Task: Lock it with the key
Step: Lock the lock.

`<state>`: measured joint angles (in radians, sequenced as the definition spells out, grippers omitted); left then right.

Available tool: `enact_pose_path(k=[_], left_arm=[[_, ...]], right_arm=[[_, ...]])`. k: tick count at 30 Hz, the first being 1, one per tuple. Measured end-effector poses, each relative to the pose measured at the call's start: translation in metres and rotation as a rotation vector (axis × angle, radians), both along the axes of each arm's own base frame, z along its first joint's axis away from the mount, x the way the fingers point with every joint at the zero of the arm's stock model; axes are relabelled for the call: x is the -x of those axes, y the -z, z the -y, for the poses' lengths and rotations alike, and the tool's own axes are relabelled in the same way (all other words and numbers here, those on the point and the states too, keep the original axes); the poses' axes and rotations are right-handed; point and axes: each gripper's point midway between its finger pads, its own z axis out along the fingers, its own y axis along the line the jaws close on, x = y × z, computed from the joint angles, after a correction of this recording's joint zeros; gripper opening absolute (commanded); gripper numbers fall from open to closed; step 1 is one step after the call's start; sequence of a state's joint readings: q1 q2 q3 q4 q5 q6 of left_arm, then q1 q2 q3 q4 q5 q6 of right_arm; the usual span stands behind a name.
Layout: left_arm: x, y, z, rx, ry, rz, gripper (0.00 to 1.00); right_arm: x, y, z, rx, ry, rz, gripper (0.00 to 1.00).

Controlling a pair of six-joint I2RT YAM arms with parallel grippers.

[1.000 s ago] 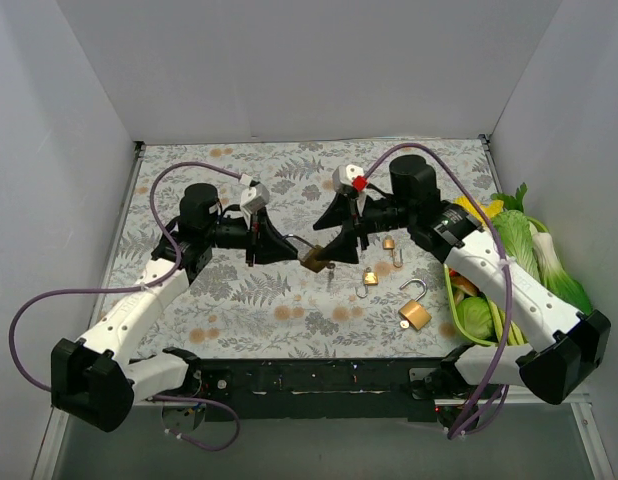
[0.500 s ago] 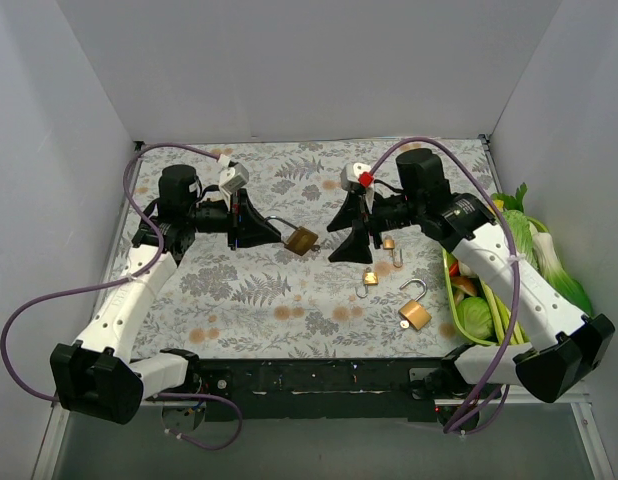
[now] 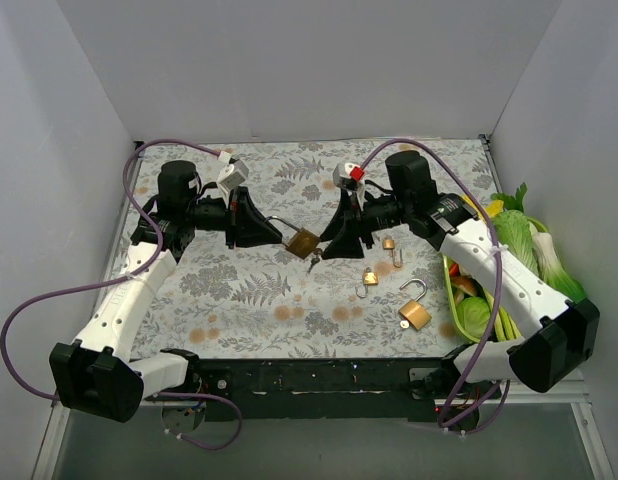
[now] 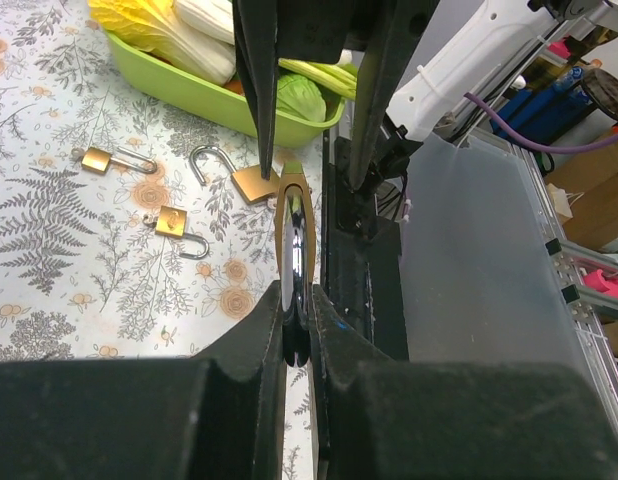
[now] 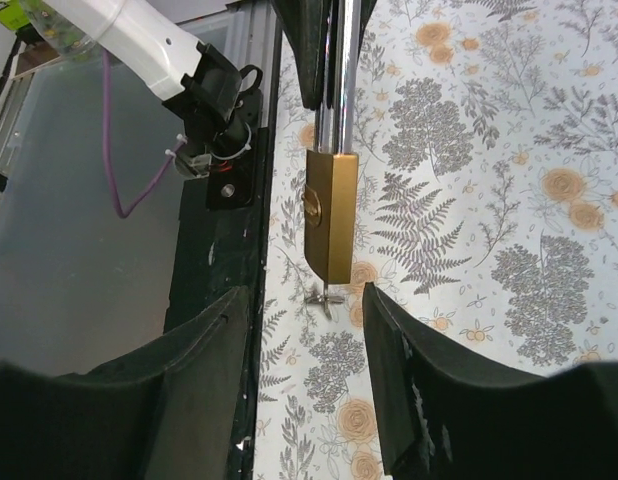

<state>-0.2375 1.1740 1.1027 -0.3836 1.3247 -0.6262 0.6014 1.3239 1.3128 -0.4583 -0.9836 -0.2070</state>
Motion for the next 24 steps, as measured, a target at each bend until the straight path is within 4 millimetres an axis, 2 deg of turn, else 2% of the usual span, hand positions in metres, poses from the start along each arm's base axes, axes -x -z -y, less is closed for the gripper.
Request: enact_pose_path(k=[6, 12, 15, 16, 17, 24], left_arm=[[-0.002, -0.005, 0.001, 0.01, -0.005, -0.006, 0.0], [-0.004, -0.01, 0.002, 0.022, -0.008, 0.001, 0.0], [-0.005, -0.012, 0.002, 0.027, -0.009, 0.006, 0.0], [-0.005, -0.013, 0.002, 0.028, -0.009, 0.007, 0.0], [-0.005, -0.013, 0.002, 0.028, -0.009, 0.005, 0.0], [-0.013, -0.013, -0.004, 0.044, -0.044, -0.05, 0.0]], right_arm=[[0.001, 0.016, -0.002, 0.019, -0.009, -0.066, 0.49], [-0.001, 0.016, -0.006, 0.008, -0.015, -0.083, 0.37], [-0.002, 0.015, -0.007, -0.001, -0.016, -0.087, 0.22], [-0.002, 0.015, -0.007, -0.001, -0.016, -0.092, 0.04], [-0.002, 0.015, -0.008, -0.003, -0.016, -0.092, 0.01], [-0.009, 0.016, -0.008, -0.011, 0.004, -0.093, 0.01]])
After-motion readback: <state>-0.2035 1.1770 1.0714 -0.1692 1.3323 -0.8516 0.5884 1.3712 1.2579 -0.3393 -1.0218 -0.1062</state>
